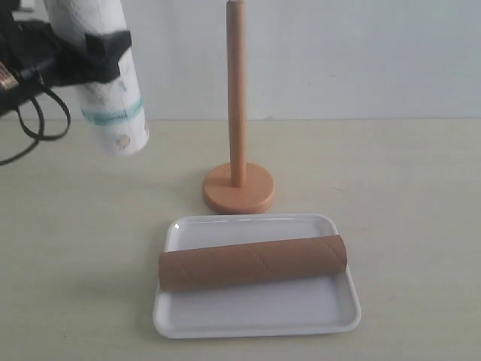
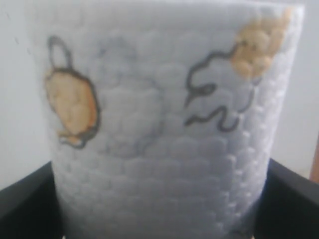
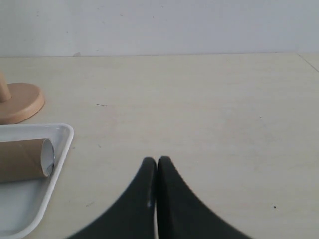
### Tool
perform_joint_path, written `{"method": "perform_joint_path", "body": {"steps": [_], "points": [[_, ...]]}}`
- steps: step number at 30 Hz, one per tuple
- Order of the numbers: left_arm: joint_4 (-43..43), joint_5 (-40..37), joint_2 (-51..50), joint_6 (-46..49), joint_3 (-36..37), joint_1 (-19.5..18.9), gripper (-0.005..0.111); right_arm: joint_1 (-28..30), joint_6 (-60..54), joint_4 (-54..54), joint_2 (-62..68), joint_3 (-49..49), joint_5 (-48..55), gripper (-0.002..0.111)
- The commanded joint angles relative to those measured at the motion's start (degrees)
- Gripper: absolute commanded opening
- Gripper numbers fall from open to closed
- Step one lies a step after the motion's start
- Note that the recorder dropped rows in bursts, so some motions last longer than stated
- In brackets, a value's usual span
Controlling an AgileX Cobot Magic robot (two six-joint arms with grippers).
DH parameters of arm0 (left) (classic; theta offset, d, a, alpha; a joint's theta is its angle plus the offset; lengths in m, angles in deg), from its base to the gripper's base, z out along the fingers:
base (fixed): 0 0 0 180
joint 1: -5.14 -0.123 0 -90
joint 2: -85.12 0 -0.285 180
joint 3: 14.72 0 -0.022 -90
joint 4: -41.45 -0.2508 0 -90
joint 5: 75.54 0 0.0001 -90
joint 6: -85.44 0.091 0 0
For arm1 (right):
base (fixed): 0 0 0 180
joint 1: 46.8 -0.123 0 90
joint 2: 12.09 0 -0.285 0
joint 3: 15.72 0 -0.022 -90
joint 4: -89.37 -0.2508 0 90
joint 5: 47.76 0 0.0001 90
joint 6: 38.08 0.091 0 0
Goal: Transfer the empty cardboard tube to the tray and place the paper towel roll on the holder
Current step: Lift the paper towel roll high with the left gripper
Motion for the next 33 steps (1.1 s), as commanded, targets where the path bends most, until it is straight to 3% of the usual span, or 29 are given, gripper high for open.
{"method": "perform_joint_path", "body": {"steps": [1, 7, 12, 18, 26, 33], "points": [[0.77, 5.22, 9.11, -5.77, -0.32, -0.02, 0.004, 0.19, -0.29, 0.15, -0.31, -0.04, -0.46, 0.0], [-2.63, 7.64, 16.08, -14.05, -4.13, 0.1, 0.004, 0.19, -0.29, 0.15, -0.31, -0.04, -0.46, 0.0], [-8.25, 7.18, 16.2, -25.58, -11.09, 0.1, 0.004, 0.19, -0.29, 0.15, -0.31, -0.04, -0.46, 0.0], [-19.04, 7.18, 14.55, -32.09, -19.39, 0.38, 0.004, 0.19, -0.29, 0.15, -0.31, -0.04, -0.46, 0.0], [-25.23, -4.77, 9.68, -36.52, -29.01, 6.56, 0.004, 0.19, -0.29, 0.15, -0.31, -0.04, -0.46, 0.0], [-26.78, -5.16, 4.95, -35.73, -30.56, 10.28, 0.004, 0.19, -0.29, 0.15, -0.31, -0.04, -0.46, 0.0]]}}
